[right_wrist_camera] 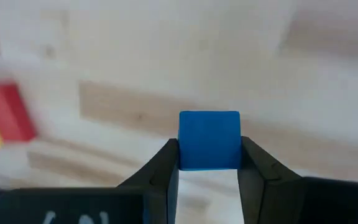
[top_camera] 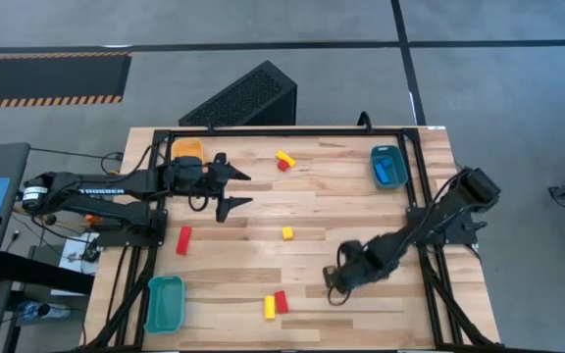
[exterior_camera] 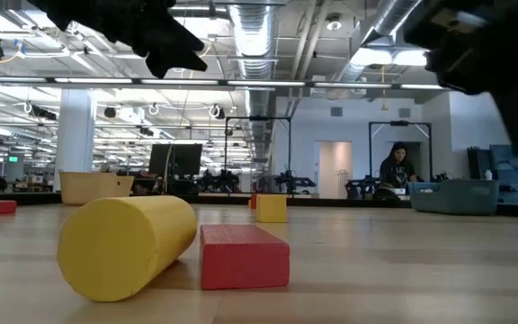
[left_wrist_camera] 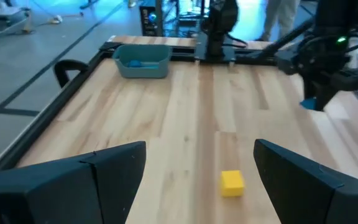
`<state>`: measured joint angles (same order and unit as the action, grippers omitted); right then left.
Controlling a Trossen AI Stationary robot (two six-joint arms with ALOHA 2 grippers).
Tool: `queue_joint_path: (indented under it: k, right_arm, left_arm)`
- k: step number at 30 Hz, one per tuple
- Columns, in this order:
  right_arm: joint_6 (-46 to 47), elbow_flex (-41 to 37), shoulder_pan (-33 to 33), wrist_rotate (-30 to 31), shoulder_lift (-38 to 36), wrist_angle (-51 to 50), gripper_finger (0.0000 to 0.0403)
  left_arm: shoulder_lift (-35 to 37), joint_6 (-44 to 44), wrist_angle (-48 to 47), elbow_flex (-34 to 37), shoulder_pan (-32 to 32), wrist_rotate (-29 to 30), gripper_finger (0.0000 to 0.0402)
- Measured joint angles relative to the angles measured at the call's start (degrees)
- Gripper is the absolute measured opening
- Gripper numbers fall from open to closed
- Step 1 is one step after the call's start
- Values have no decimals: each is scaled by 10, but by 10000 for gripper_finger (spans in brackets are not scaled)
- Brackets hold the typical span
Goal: Sort & place blocks by color
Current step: Put the blue block into the blue bin
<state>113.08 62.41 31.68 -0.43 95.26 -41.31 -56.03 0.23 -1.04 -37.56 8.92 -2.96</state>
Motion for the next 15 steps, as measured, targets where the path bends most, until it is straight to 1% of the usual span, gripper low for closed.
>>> queue_joint_path:
  k: [2,5,8,12,15]
  right_arm:
    - [-35,0,-24,2,-25,-56,113]
    - [-109,0,-70,10,-71,-131,113]
    - [-198,0,-127,38,-119,-197,113]
    - [-324,-1,-237,92,-171,-294,113]
    - [-418,-22,-342,117,-196,-316,113]
  left_arm:
    - [-9,-16,11,0,13,-8,290]
    - [-12,-20,29,-1,31,-1,290]
    - [-12,-11,57,-2,58,7,290]
    - [-10,-24,58,-32,103,3,290]
    - [-9,-3,35,-65,134,3,290]
